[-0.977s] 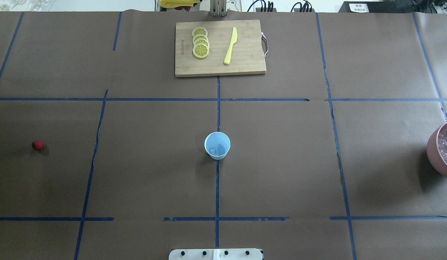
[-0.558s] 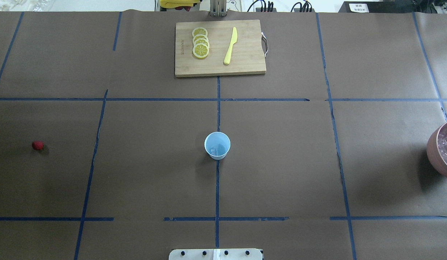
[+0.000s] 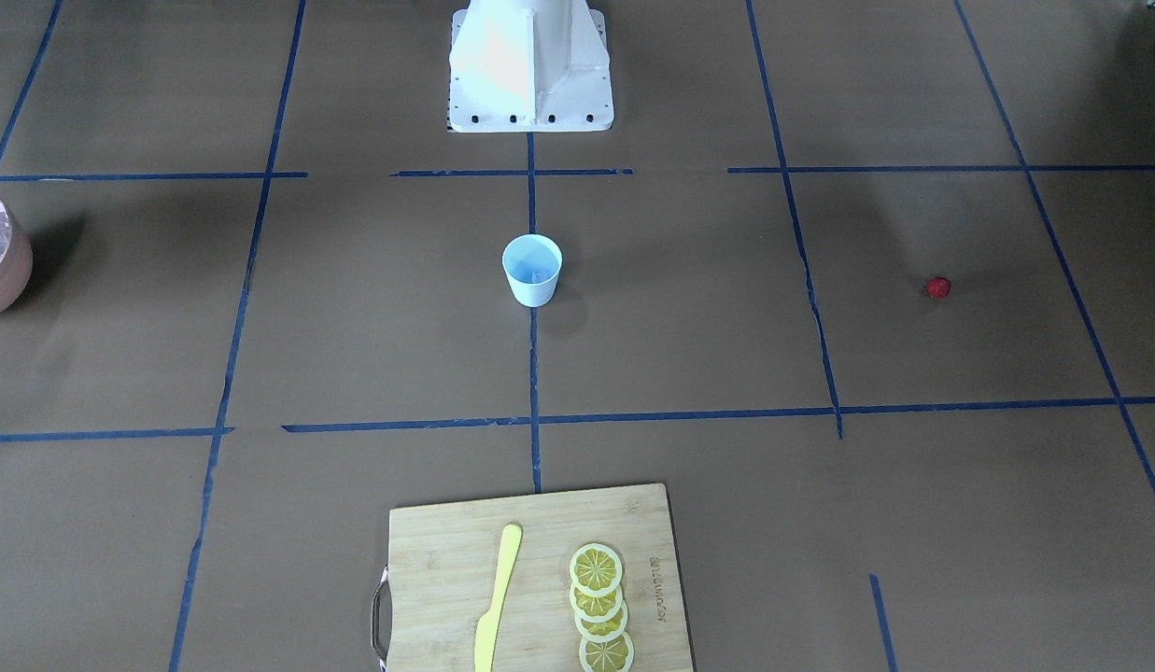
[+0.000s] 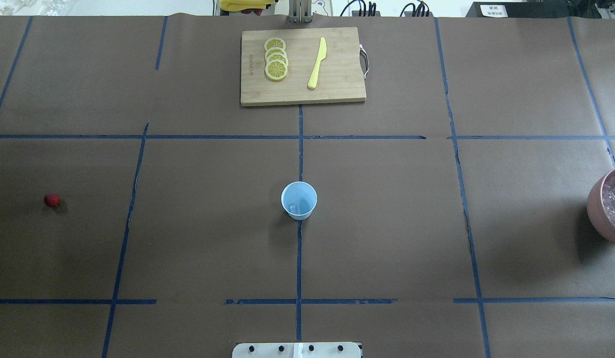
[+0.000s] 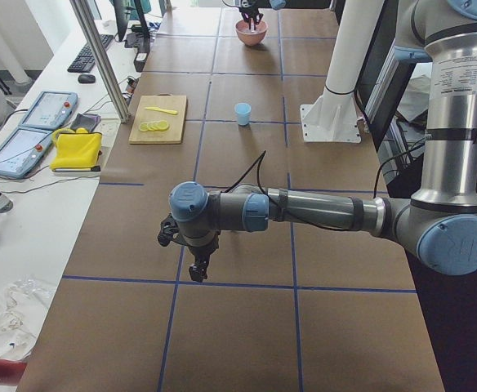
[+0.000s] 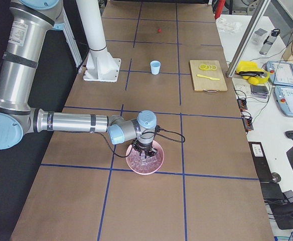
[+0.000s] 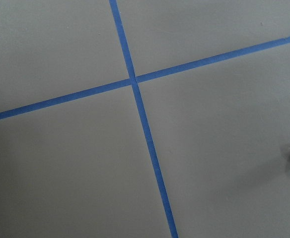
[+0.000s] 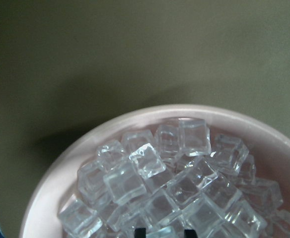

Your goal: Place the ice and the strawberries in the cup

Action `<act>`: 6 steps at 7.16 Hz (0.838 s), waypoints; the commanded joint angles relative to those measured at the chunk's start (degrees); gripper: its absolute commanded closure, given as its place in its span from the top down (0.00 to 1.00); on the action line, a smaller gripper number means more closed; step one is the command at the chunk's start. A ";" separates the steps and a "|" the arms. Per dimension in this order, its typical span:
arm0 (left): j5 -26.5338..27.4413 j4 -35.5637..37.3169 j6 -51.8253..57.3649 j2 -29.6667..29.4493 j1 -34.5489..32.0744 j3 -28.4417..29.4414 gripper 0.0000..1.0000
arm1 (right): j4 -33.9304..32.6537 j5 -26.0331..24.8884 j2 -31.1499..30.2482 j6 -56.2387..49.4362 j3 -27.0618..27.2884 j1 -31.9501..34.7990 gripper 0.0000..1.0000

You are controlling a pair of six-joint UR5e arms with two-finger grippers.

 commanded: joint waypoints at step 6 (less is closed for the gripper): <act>-0.08 0.00 0.00 -0.01 0.05 -0.16 1.00 | -4.89 4.52 9.20 45.93 4.00 3.38 0.02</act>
